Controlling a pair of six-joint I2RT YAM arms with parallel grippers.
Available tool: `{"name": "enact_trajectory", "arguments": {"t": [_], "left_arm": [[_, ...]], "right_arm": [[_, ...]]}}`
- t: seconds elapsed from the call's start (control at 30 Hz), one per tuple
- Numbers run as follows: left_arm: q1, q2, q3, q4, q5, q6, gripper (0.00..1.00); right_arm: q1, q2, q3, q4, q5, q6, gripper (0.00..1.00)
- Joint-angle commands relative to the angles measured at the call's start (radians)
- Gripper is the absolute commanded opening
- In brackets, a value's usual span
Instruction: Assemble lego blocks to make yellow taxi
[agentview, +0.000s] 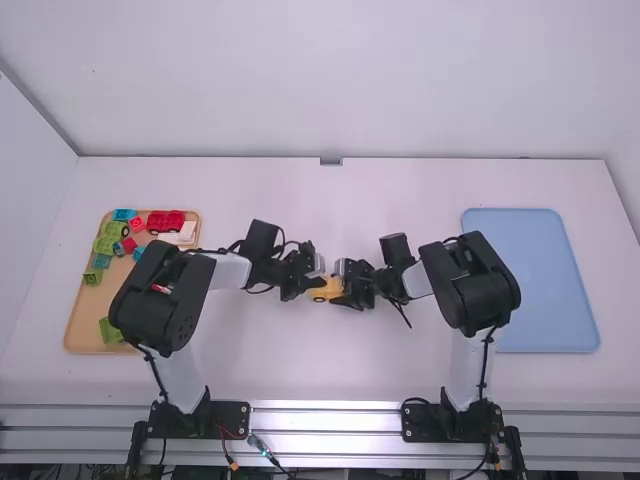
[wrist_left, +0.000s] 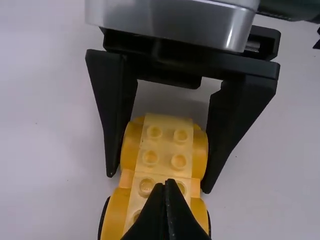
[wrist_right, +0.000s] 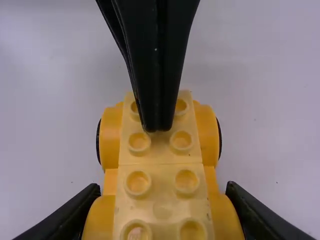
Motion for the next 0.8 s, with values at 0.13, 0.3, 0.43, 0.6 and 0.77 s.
{"name": "enact_trajectory", "arguments": {"t": [0.13,0.3,0.43,0.6,0.77], "left_arm": [[-0.01,-0.008,0.021,-0.043,0.002,0.024,0.01],[0.073,-0.129,0.078,-0.042,0.14,0.024,0.01],[0.188,-0.22,0.093,-0.029,0.209,-0.025,0.02],[0.354,-0.288,0.095,-0.016,0.203,-0.24,0.99],[0.467,-0.292,0.095,-0.029,0.108,-0.46,0.99]], "right_arm": [[0.026,0.017,0.008,-0.008,-0.009,0.004,0.57],[0.026,0.017,0.008,-0.007,-0.008,0.004,0.58],[0.026,0.017,0.009,-0.007,-0.006,0.004,0.58],[0.026,0.017,0.022,-0.016,-0.006,0.005,0.64],[0.026,0.014,0.081,-0.14,0.027,0.025,0.99]]}}
